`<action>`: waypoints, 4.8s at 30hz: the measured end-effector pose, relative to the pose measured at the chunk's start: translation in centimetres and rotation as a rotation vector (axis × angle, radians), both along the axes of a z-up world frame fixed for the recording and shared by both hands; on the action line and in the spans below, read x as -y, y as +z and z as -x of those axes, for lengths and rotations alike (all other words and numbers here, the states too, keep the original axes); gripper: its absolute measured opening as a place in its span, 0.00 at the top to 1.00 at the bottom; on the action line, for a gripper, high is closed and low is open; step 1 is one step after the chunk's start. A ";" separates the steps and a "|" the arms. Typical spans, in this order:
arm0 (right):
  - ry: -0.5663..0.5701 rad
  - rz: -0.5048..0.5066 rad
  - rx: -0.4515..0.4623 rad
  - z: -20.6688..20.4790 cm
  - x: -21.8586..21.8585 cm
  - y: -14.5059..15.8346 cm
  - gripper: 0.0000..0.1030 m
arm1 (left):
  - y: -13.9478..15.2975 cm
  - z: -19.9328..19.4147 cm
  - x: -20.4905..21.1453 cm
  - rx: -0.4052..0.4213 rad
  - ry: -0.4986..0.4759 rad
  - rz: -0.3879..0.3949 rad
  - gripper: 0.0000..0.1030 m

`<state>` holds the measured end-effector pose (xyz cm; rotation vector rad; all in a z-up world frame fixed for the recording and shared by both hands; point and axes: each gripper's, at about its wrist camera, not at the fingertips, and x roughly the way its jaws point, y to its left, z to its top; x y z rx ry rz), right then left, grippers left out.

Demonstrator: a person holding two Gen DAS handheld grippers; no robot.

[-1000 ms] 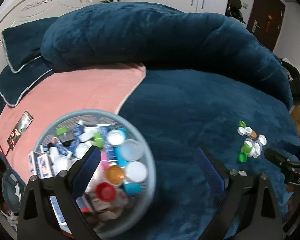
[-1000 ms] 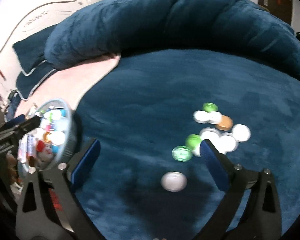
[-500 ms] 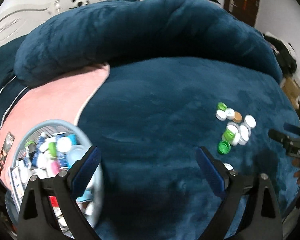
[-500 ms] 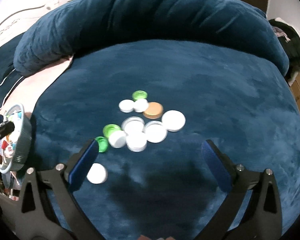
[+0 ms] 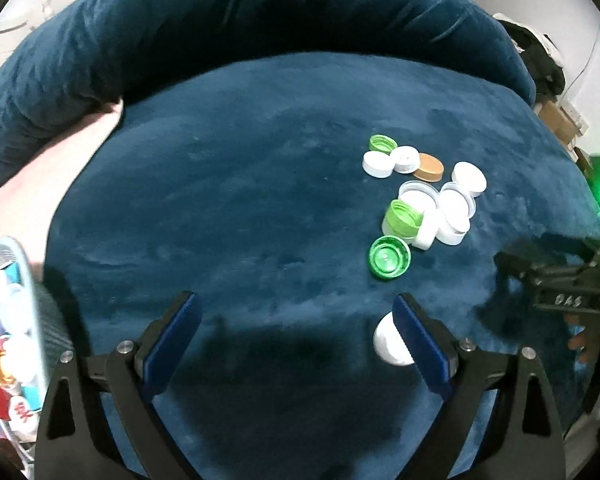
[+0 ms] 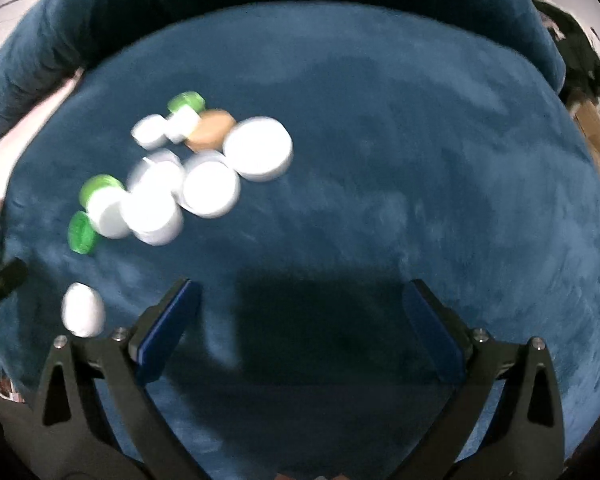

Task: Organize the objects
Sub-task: 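Return the left gripper to the cap pile and grasp a green cap, then grasp a white cap with the right gripper while the left gripper holds the green cap, then carry both caps over the mesh basket and open both grippers, then move both grippers back toward the remaining white caps on the bed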

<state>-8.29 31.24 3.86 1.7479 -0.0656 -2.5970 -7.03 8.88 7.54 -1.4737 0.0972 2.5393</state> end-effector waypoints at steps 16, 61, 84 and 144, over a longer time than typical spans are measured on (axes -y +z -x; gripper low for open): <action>-0.041 0.117 -0.053 -0.7 -2.1 0.0 0.00 | -3.3 2.6 -3.9 0.000 -0.045 -0.055 0.06; -0.062 0.004 -0.170 3.3 -0.3 2.0 0.60 | -3.4 3.3 1.3 0.014 -0.004 -0.174 0.71; 0.058 0.064 -0.214 -1.8 6.5 6.6 0.60 | 6.4 -2.2 10.1 -0.166 0.090 -0.139 0.71; 0.408 0.192 -0.272 -2.0 32.2 13.0 0.00 | 9.7 -9.3 35.2 -0.218 0.637 -0.050 0.05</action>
